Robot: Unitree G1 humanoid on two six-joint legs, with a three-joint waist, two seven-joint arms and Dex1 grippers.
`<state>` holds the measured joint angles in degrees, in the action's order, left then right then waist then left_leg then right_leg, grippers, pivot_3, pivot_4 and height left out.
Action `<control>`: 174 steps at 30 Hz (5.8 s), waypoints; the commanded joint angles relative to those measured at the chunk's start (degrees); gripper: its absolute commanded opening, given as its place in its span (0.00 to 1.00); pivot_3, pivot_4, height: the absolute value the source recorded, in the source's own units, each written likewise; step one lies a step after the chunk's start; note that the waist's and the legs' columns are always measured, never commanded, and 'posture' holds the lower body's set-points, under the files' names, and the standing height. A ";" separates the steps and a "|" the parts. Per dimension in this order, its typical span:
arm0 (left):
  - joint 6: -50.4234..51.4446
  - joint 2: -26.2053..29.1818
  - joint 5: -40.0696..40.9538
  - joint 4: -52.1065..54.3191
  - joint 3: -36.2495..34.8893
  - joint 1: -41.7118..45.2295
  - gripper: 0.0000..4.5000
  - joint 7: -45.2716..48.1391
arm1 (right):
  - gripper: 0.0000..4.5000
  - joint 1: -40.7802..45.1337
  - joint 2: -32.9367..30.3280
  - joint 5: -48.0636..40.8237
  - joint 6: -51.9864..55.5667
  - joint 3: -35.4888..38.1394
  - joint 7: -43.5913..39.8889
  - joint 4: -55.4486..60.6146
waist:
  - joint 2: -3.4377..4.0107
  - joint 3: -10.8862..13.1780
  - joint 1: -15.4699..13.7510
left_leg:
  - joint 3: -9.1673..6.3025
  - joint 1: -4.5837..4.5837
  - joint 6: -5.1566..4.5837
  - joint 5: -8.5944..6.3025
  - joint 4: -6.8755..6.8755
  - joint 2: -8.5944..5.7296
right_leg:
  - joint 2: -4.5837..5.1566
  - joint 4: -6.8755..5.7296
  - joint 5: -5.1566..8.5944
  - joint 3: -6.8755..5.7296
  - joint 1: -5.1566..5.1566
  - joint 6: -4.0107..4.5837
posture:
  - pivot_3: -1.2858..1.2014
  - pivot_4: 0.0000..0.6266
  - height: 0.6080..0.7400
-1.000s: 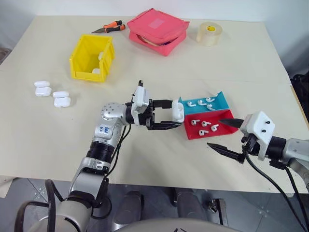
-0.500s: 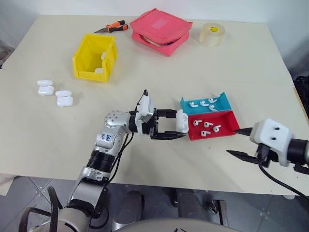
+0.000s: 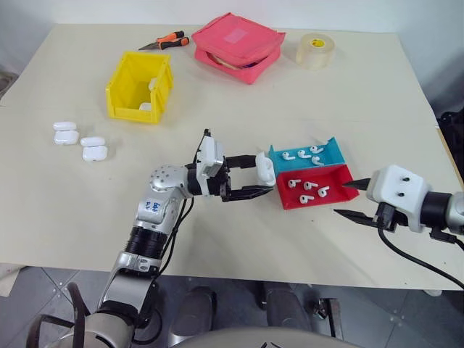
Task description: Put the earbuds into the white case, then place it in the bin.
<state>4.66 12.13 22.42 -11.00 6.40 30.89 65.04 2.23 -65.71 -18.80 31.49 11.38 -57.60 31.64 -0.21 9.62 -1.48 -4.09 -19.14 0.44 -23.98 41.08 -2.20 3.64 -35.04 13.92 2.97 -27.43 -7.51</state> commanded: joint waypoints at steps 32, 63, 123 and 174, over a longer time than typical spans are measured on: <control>1.59 2.81 2.21 8.90 -1.98 -4.27 0.62 -4.24 | 0.54 29.87 5.68 8.50 12.68 -31.10 -4.58 -7.22 | 0.02 -0.01 0.06 | -0.01 -0.08 0.00 0.00 0.00 0.02 | 0.06 0.07 0.00 -0.03 -0.09 0.00 | 0.52 0.24 1.00; 2.60 2.94 2.27 10.55 -1.92 -5.16 0.62 -5.87 | 0.54 31.87 8.64 14.78 9.77 -33.54 -8.77 -14.05 | 0.02 -0.01 0.09 | -0.02 -0.08 0.01 0.00 -0.01 0.02 | 0.07 0.08 0.00 -0.03 -0.10 0.00 | 0.52 0.24 1.00; -2.74 1.10 6.30 -2.79 1.12 1.23 0.62 16.08 | 0.10 26.99 33.52 -26.74 29.28 7.83 7.28 8.95 | 0.03 0.00 0.29 | -0.11 -0.11 -0.01 0.01 -0.03 -0.02 | 0.08 -0.04 -0.03 -0.14 -0.06 -0.02 | 0.52 0.24 1.00; -0.20 -2.85 11.08 -3.26 -2.69 5.61 0.62 21.63 | 0.10 6.80 33.12 -22.01 0.68 -8.98 17.54 4.05 | 0.04 -0.01 0.29 | -0.11 -0.10 -0.10 0.03 -0.04 -0.12 | 0.16 0.01 -0.04 -0.20 0.02 -0.03 | 0.52 0.24 1.00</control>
<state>6.20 10.32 30.22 -18.22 5.57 34.95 85.90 10.46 -31.67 -41.70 31.03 2.75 -40.72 36.93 -0.17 9.62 -1.20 -4.20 -19.25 0.34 -23.96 41.04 -2.32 3.80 -35.04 13.88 2.77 -27.42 -7.54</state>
